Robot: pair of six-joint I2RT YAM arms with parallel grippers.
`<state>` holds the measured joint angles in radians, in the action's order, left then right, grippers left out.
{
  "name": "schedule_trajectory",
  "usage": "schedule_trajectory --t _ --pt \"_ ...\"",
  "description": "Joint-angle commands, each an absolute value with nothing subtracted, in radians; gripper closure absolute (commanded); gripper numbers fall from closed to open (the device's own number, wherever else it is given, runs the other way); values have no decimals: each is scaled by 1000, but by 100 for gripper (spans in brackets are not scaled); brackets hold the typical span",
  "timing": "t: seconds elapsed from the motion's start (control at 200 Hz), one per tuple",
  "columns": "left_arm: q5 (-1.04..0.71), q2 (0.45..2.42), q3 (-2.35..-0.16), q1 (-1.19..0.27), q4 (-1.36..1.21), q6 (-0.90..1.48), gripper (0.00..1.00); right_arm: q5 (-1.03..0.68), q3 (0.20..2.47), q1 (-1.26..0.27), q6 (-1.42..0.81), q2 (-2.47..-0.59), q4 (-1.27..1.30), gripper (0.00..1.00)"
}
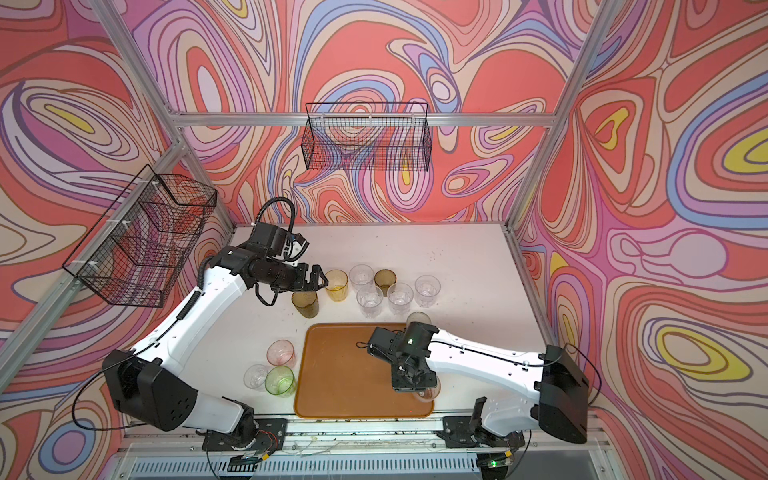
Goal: Place the glasses into the tray
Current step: 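Lower the pale green glass onto the tray and open the right gripper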
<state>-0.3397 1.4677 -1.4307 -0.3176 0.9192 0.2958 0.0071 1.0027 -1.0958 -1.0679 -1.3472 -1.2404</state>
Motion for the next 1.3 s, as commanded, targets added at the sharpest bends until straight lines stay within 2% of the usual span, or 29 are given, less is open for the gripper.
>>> schedule_trajectory --t 0.0,0.441,0.561,0.876,1.217,1.297 --pt "-343 1454 -1417 -322 910 291 3 26 979 -1105 -1078 -1354 -1217 100" --pt "-352 1464 -1413 -322 906 298 3 24 966 -1105 -1063 -1382 -1190 100" --pt "-351 1465 -1414 -323 910 293 3 36 972 -1105 -1063 -1379 -1202 95" --pt "-353 1465 -1412 -323 910 297 3 65 1023 -1104 -1051 -1359 -1226 73" --pt "-361 1468 -1426 -328 914 319 3 101 1202 -1104 -953 -1317 -1304 68" --pt "-353 1468 -1437 -328 924 320 3 131 1256 -1103 -921 -1313 -1316 64"
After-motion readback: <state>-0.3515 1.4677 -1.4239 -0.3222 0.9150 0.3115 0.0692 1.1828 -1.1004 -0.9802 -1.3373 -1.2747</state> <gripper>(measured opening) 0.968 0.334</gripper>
